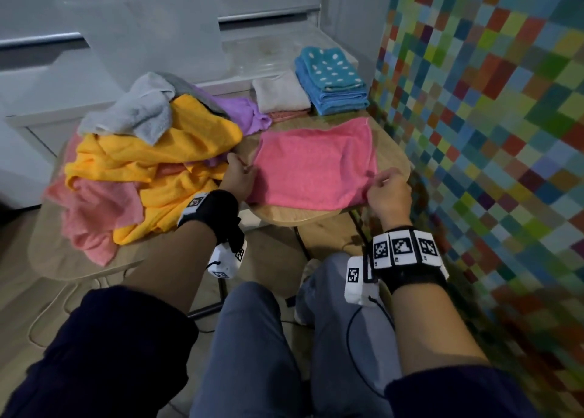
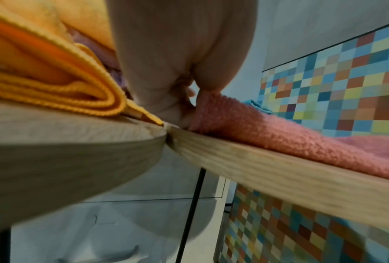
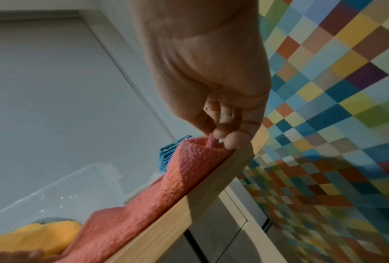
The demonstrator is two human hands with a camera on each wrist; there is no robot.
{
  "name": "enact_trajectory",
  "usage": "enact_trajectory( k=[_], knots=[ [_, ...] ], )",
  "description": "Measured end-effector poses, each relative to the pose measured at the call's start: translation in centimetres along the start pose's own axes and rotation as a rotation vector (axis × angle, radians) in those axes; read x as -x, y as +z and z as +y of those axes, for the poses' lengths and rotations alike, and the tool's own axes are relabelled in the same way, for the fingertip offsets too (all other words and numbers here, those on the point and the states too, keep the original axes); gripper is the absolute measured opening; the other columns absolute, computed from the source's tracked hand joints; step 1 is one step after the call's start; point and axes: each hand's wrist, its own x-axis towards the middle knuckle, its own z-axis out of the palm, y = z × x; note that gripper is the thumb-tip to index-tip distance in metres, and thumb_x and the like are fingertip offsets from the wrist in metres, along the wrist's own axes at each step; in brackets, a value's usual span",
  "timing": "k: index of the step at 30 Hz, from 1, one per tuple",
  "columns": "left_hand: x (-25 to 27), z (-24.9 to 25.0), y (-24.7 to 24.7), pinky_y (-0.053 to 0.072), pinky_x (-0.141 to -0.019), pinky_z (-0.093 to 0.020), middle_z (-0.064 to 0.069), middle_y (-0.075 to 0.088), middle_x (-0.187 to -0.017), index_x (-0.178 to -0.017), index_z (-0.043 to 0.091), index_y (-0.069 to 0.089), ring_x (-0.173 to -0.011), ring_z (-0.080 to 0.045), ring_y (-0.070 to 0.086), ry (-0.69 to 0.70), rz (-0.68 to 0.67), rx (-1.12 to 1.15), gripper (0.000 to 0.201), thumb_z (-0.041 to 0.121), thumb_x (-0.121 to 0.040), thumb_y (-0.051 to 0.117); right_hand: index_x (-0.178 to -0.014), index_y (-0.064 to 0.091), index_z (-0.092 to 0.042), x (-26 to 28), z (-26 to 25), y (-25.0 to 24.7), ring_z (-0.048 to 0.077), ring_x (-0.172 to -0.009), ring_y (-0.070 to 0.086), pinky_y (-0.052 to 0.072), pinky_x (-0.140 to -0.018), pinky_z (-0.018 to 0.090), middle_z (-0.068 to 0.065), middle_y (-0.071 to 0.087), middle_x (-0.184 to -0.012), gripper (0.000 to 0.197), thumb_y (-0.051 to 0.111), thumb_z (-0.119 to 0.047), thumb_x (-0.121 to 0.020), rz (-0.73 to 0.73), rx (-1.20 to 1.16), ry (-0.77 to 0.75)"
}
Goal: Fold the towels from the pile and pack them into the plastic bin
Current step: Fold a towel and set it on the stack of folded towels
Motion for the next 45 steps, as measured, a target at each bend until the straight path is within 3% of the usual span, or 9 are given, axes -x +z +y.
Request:
enact_trajectory(
  k=[4, 8, 12, 15, 18, 23, 29, 33, 45],
  knots=[
    [0.2, 0.1, -0.4, 0.028, -0.062, -0.028, -0.006, 0.044, -0.069, -0.073, 0.016, 0.034, -0.077, -0.023, 0.044, 0.046, -0.049, -0.128, 0.026, -0.003, -0.091, 0.04, -0.108, 0.062, -0.004, 0.6, -0.4, -1.0, 0.035, -0.103, 0.057, 0.044, -0.083, 0.04, 0.016, 0.06, -0.112, 0.025, 0.048, -0.017, -0.092, 0.161, 0.351, -0.022],
    [0.3, 1.0, -0.5, 0.044, -0.084, -0.04, -0.029, 0.06, -0.107, -0.108, -0.001, 0.051, -0.101, -0.04, 0.057, 0.044, -0.15, -0.302, 0.027, -0.004, -0.083, 0.042, -0.112, 0.063, -0.004, 0.8, -0.5, -0.2, 0.036, -0.119, 0.042, 0.032, -0.099, 0.046, 0.018, 0.049, -0.127, 0.029, 0.05, -0.015, -0.089, 0.081, 0.455, 0.012],
    [-0.3, 2.4, 0.0, 0.044, -0.082, -0.032, -0.012, 0.066, -0.1, -0.097, 0.009, 0.063, -0.095, -0.024, 0.06, 0.101, -0.053, -0.37, 0.016, 0.018, -0.086, 0.058, -0.101, 0.066, -0.005, 0.0, -1.2, 1.2, 0.035, -0.118, 0.042, 0.033, -0.1, 0.048, 0.015, 0.054, -0.12, 0.024, 0.047, -0.006, -0.087, 0.039, 0.387, -0.21],
    [-2.0, 3.1, 0.5, 0.04, -0.063, -0.017, 0.006, 0.059, -0.061, -0.069, 0.013, 0.057, -0.055, 0.007, 0.053, 0.149, -0.028, -0.131, 0.017, 0.002, -0.079, 0.065, -0.1, 0.067, -0.004, -1.5, -1.9, 2.4, 0.033, -0.111, 0.05, 0.04, -0.096, 0.045, 0.014, 0.061, -0.111, 0.027, 0.045, -0.001, -0.087, -0.054, 0.329, -0.407],
    [-3.0, 3.6, 0.5, 0.038, -0.052, -0.005, 0.002, 0.054, -0.066, -0.103, 0.011, 0.065, -0.045, 0.009, 0.048, 0.152, -0.266, -0.124, 0.035, -0.011, -0.076, 0.059, -0.116, 0.06, -0.003, -2.3, -1.3, 3.4, 0.03, -0.114, 0.05, 0.038, -0.101, 0.04, 0.016, 0.059, -0.12, 0.03, 0.043, -0.006, -0.092, -0.203, 0.355, -0.509],
    [-4.2, 4.2, -0.3, 0.047, -0.078, -0.027, -0.014, 0.061, -0.099, -0.137, 0.01, 0.046, -0.085, -0.018, 0.057, 0.209, -0.342, -0.23, 0.08, 0.02, -0.061, 0.066, -0.136, 0.043, -0.011, -1.7, 1.0, 4.5, 0.024, -0.14, 0.026, 0.011, -0.119, 0.04, 0.009, 0.037, -0.148, 0.042, 0.041, -0.017, -0.094, -0.203, 0.455, -0.523],
    [-5.6, 3.6, 0.0, 0.041, -0.063, -0.021, -0.017, 0.065, -0.072, -0.119, 0.004, 0.063, -0.054, 0.006, 0.056, 0.354, -0.06, -0.126, 0.043, -0.006, -0.077, 0.061, -0.126, 0.048, -0.004, -2.6, -0.9, 3.9, 0.031, -0.126, 0.037, 0.028, -0.107, 0.044, 0.014, 0.046, -0.132, 0.039, 0.045, -0.021, -0.091, -0.097, 0.561, -0.383],
    [-5.7, 4.3, -0.5, 0.044, -0.086, -0.032, -0.026, 0.064, -0.112, -0.132, 0.005, 0.051, -0.103, -0.033, 0.061, 0.389, -0.192, -0.299, 0.063, -0.011, -0.072, 0.06, -0.14, 0.035, -0.008, -3.5, -1.6, 4.4, 0.029, -0.139, 0.023, 0.017, -0.115, 0.046, 0.012, 0.032, -0.148, 0.048, 0.041, -0.025, -0.096, -0.179, 0.54, -0.414],
    [-6.2, 2.0, -0.1, 0.041, -0.095, -0.032, -0.02, 0.053, -0.126, -0.132, 0.001, 0.044, -0.114, -0.03, 0.053, 0.192, -0.242, -0.371, 0.054, 0.006, -0.082, 0.063, -0.151, 0.012, -0.017, -5.6, -1.1, 5.1, 0.022, -0.147, -0.003, -0.007, -0.116, 0.043, 0.004, 0.004, -0.159, 0.056, 0.018, -0.042, -0.102, -0.417, 0.537, -0.386]
  ],
)
